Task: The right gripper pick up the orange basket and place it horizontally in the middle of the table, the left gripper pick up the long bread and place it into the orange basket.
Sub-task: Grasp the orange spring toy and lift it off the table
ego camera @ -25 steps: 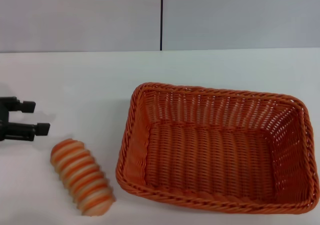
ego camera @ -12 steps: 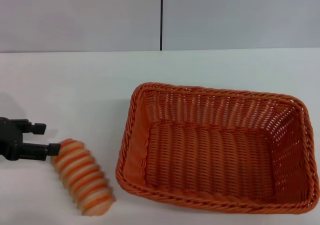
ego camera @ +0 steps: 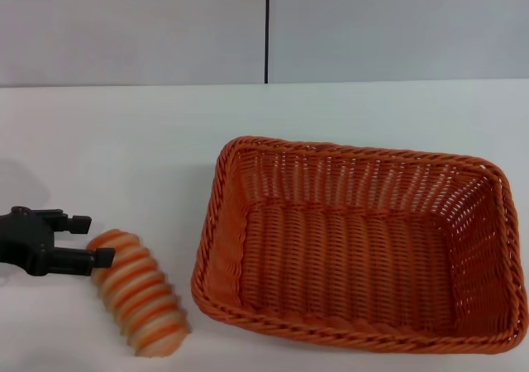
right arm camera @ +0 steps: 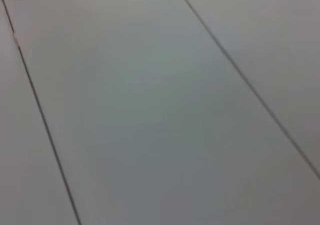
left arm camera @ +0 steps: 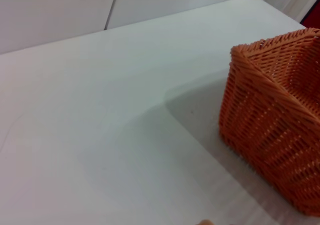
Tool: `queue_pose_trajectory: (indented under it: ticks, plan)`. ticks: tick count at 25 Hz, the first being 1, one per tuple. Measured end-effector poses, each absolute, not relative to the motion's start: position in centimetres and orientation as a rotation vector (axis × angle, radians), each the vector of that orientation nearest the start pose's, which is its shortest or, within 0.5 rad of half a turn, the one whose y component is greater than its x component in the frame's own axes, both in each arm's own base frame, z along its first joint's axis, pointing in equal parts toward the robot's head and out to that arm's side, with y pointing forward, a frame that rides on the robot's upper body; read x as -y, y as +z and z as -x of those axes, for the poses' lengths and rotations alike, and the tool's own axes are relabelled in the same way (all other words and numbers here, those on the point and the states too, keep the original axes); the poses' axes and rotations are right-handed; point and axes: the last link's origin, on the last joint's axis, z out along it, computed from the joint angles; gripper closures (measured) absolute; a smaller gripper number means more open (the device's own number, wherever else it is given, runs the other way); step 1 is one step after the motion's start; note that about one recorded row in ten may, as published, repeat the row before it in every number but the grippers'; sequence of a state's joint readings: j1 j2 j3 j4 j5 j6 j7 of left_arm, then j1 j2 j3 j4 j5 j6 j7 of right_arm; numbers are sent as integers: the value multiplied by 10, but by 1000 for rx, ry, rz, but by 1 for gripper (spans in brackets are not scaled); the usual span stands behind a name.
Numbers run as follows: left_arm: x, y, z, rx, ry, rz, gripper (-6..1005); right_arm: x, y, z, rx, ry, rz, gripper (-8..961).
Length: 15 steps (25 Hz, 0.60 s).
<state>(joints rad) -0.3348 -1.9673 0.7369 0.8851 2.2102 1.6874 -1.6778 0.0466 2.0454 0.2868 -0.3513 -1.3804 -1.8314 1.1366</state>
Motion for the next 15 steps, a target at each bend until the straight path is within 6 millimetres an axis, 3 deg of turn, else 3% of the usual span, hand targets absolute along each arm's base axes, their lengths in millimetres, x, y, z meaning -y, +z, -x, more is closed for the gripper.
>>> queue_pose_trajectory:
  ticks: [15]
  plan:
    - [-278,48,338,1051,-181,2744,247,-134,160,-410,-557,1191,1092,530]
